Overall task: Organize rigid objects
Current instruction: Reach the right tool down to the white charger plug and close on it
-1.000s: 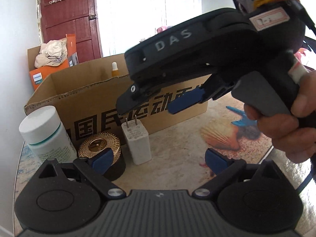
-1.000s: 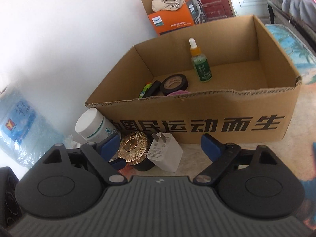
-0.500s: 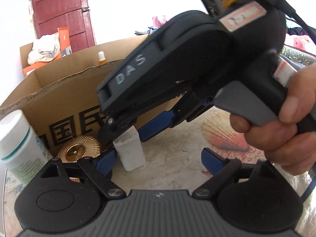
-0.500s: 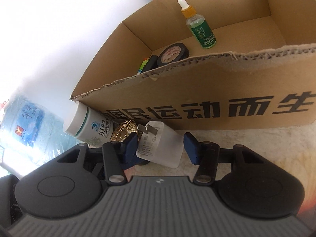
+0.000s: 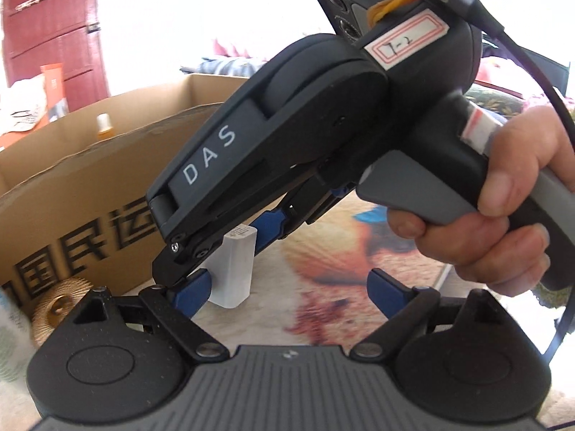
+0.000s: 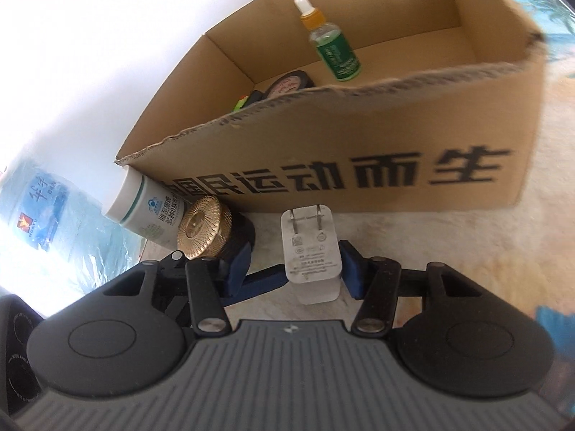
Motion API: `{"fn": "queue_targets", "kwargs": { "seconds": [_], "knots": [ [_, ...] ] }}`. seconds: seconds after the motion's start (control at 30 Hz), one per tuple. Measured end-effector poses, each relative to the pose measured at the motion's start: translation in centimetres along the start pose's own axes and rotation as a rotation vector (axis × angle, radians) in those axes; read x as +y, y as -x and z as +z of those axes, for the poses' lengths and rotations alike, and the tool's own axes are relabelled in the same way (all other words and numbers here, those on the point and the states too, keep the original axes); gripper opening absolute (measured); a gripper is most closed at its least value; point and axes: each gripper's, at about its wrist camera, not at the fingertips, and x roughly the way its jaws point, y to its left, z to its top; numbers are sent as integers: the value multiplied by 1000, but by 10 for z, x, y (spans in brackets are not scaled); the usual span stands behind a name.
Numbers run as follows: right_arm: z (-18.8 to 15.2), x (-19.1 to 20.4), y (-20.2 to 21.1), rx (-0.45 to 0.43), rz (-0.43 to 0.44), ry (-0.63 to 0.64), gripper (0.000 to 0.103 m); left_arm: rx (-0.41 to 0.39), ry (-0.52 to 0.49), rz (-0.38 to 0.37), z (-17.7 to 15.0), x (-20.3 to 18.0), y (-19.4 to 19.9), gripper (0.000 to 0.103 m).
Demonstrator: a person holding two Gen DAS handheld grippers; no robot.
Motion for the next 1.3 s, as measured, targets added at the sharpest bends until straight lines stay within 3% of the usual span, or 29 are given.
{"fn": "queue_targets", "kwargs": {
  "seconds": [0.2, 0.5, 0.9, 1.03, 1.13, 1.3],
  "knots": [
    [-18, -18, 30, -42, -14, -72, 53, 0, -26, -43, -3, -14, 4, 93],
    [-17, -23, 49, -95, -66, -61, 53, -9, 4, 94, 4, -5, 4, 92],
    [-10, -10, 45, -104, -12, -43, 53, 23, 29, 101, 13, 3, -18, 67],
    [-11, -3, 39, -86, 6, -19, 52, 37, 72, 120, 11, 8, -22, 53],
    [-11, 4, 37, -91, -31, 9, 52, 48, 127, 123, 9, 19, -26, 45],
    [-10, 18, 29, -68, -126, 77, 52, 38, 144, 114, 7, 22, -25, 45]
  ]
}}
